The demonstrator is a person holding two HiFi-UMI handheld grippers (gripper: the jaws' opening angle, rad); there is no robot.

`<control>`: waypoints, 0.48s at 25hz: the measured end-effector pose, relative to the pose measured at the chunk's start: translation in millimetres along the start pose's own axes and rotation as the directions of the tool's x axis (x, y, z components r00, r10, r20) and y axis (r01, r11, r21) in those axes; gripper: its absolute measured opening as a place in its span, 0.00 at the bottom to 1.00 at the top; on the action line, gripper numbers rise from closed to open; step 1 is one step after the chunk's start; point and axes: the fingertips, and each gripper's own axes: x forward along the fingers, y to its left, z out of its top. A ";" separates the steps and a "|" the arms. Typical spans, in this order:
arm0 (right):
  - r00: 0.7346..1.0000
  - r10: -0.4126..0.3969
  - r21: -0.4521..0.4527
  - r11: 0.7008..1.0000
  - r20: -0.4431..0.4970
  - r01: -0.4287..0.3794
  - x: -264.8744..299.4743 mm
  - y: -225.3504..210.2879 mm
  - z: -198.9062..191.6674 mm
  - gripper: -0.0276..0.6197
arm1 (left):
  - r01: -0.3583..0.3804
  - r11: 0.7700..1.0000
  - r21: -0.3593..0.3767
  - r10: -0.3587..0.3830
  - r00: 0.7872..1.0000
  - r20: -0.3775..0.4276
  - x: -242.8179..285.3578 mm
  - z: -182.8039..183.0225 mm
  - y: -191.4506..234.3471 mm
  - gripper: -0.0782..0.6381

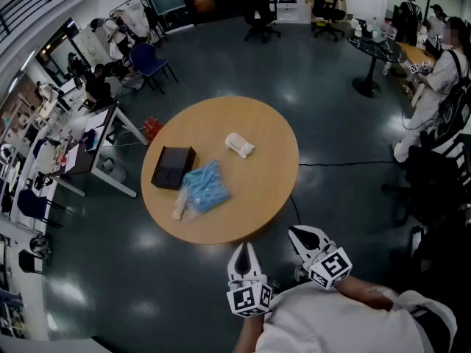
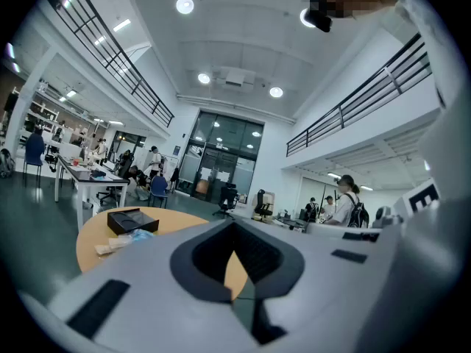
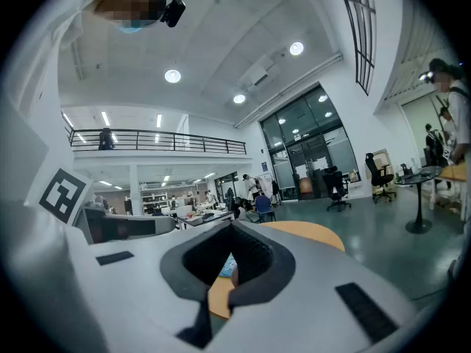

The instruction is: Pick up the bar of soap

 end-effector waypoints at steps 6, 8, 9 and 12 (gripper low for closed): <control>1.000 0.004 -0.007 1.000 -0.009 -0.005 -1.0 -1.5 -1.4 0.06 | -0.002 1.000 0.000 0.002 1.000 -0.004 2.1 -1.5 -3.1 0.12; 1.000 0.006 -0.012 1.000 -0.013 -0.006 -2.7 -2.3 -1.0 0.06 | -0.004 1.000 0.000 0.004 1.000 -0.003 2.0 -1.2 -4.9 0.12; 1.000 0.006 -0.013 1.000 -0.014 -0.006 -3.3 -3.2 -0.9 0.06 | -0.006 1.000 0.000 0.006 1.000 -0.002 2.1 -1.1 -5.9 0.12; 1.000 0.002 0.008 1.000 -0.015 -0.001 -4.5 -10.6 -1.5 0.06 | -0.016 1.000 -0.004 0.016 1.000 0.000 4.3 -2.7 -8.9 0.12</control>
